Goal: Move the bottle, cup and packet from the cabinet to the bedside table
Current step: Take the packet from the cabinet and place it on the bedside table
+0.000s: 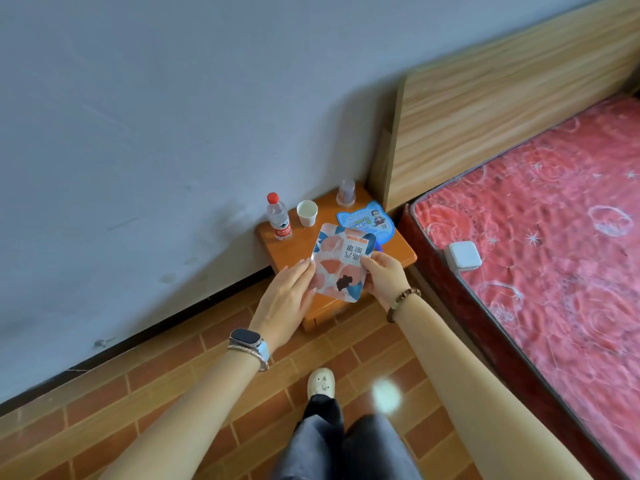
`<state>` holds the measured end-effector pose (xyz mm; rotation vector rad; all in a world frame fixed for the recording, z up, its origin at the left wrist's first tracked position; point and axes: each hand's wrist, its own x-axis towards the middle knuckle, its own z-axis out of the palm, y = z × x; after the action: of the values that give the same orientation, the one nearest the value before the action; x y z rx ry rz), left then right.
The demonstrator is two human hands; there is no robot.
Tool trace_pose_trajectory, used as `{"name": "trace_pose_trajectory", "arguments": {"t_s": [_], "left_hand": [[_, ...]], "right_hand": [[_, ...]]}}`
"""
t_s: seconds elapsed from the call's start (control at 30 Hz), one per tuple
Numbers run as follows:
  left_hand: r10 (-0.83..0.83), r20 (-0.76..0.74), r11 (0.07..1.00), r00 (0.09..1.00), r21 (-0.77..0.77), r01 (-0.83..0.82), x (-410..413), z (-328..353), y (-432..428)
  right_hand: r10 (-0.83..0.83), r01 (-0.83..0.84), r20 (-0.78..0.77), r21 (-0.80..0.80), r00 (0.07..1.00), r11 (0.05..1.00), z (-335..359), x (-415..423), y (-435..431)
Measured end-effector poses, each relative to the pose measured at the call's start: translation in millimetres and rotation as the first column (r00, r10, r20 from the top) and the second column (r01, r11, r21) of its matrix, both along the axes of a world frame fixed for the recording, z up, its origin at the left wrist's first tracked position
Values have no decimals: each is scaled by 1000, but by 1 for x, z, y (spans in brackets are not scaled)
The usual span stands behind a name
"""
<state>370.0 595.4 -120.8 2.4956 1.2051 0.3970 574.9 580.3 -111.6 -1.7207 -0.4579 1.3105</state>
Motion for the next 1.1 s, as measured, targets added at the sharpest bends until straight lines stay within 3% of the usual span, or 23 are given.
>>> {"name": "trace_pose_trajectory", "arguments": {"t_s": [0.33, 0.77, 1.0, 1.1], "left_hand": [[23, -93, 993, 995, -115, -34, 4, -96, 55], [273, -69, 920, 960, -274, -281, 18, -281, 93], [329, -107, 889, 938, -301, -346, 12, -327, 104], [289, -163, 922, 943, -216, -320, 10, -333, 113]], "right_hand": [[90, -91, -15, -140, 996, 986, -105, 7, 66], [29, -58, -97, -305, 995, 951, -303, -3, 109], [4, -47, -125, -339, 992, 940, -337, -18, 122], [-12, -41, -149, -348, 989, 937, -339, -21, 127]]}}
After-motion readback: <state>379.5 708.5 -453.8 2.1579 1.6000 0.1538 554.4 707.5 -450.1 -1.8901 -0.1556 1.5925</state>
